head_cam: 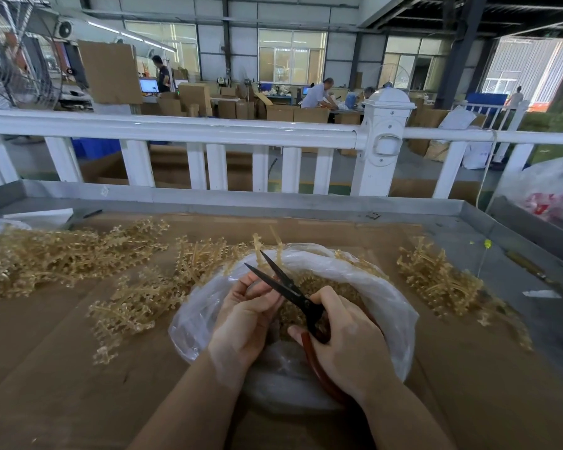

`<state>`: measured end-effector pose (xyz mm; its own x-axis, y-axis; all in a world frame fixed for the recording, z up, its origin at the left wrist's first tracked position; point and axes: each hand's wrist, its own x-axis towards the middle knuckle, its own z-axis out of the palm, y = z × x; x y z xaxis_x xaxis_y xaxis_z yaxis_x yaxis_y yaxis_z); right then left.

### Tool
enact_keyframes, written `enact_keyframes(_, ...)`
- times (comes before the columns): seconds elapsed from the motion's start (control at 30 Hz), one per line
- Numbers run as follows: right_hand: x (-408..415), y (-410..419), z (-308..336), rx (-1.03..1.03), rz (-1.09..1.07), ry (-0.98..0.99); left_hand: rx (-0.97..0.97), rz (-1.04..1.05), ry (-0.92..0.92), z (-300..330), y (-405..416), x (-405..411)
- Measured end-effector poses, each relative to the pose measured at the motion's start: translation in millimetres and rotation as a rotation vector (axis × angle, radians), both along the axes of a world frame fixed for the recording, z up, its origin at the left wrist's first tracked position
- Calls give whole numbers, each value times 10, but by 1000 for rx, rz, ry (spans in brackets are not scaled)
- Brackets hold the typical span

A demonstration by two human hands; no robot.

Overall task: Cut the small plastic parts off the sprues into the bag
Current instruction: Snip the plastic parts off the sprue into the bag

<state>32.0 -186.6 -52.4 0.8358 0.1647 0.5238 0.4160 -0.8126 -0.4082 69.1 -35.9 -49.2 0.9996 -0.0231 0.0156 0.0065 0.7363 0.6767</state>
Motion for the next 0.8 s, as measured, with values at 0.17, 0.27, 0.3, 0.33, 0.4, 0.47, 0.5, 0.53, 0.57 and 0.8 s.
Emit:
enact_keyframes(0.17,3,-2,-1,-20,-2,13,82,17,29,22,-18,-16)
enact_keyframes(0.27,4,-8,2,-39,-6,10,82,39,59,43,-21,-24)
enact_keyframes(0.3,5,-8,3,-48,-9,10,83,47,60,49,-27,-26)
enact_keyframes(0.33,2,-9,2,-55,-11,9,83,56,61,56,-32,-28)
enact_keyframes(0.4,-1,-11,3,-55,-13,8,80,62,58,65,-36,-26)
enact_keyframes(0.47,-3,-8,7,-49,-11,12,82,60,57,61,-34,-22)
enact_keyframes(0.5,-2,-6,9,-44,-10,13,83,59,61,57,-30,-21)
enact_keyframes(0.53,-3,-6,10,-39,-9,11,83,58,68,52,-27,-21)
enact_keyframes(0.57,0,-7,10,-33,-8,9,81,56,75,46,-25,-20)
enact_keyframes(0.8,9,-12,10,-37,-12,-11,58,18,64,23,-28,-14)
